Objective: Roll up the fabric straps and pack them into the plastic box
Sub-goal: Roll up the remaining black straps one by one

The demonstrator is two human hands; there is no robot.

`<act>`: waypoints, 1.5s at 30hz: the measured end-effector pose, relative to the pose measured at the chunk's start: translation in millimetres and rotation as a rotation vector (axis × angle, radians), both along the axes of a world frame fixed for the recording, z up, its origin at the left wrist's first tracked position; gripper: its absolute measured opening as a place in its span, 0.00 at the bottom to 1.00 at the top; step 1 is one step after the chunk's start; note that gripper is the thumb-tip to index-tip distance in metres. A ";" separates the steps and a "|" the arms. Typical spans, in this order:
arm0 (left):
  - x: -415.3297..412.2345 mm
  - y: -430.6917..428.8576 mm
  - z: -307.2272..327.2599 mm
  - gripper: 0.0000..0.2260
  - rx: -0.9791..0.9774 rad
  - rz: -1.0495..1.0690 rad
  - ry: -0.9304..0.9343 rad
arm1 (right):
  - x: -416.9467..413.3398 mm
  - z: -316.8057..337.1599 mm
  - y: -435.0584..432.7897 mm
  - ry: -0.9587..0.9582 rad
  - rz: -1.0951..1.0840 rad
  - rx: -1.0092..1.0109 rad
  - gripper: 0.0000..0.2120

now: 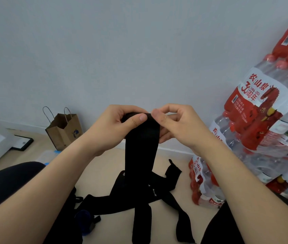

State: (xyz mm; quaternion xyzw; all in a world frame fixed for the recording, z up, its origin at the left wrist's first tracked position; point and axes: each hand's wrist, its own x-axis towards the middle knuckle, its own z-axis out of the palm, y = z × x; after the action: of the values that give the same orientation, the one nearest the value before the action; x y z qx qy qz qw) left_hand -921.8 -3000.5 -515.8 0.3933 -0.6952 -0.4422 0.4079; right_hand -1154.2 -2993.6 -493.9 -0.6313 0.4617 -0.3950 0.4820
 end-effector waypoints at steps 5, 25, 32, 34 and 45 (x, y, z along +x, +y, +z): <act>1.3 0.6 -0.6 0.11 0.087 -0.051 0.133 | -4.6 -0.9 -2.6 -0.081 -0.023 -0.048 0.09; -3.2 2.9 1.1 0.09 0.175 -0.046 0.049 | 7.0 -9.6 -2.8 -0.014 -0.132 -0.117 0.06; 4.0 1.4 2.2 0.15 -0.020 0.003 0.081 | 12.3 -6.5 -2.2 -0.058 -0.091 0.021 0.22; 2.2 2.9 1.4 0.16 -0.042 0.029 0.067 | 8.8 -4.5 -2.8 0.015 -0.058 0.073 0.21; 1.6 8.7 6.2 0.09 0.105 -0.032 0.060 | 0.3 -5.1 -2.0 -0.012 -0.042 -0.133 0.12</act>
State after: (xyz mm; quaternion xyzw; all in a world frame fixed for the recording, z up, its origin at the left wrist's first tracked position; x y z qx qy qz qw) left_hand -920.3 -2991.8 -509.7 0.3898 -0.6647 -0.4962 0.4001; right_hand -1153.9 -2995.6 -499.0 -0.6497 0.4446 -0.4388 0.4332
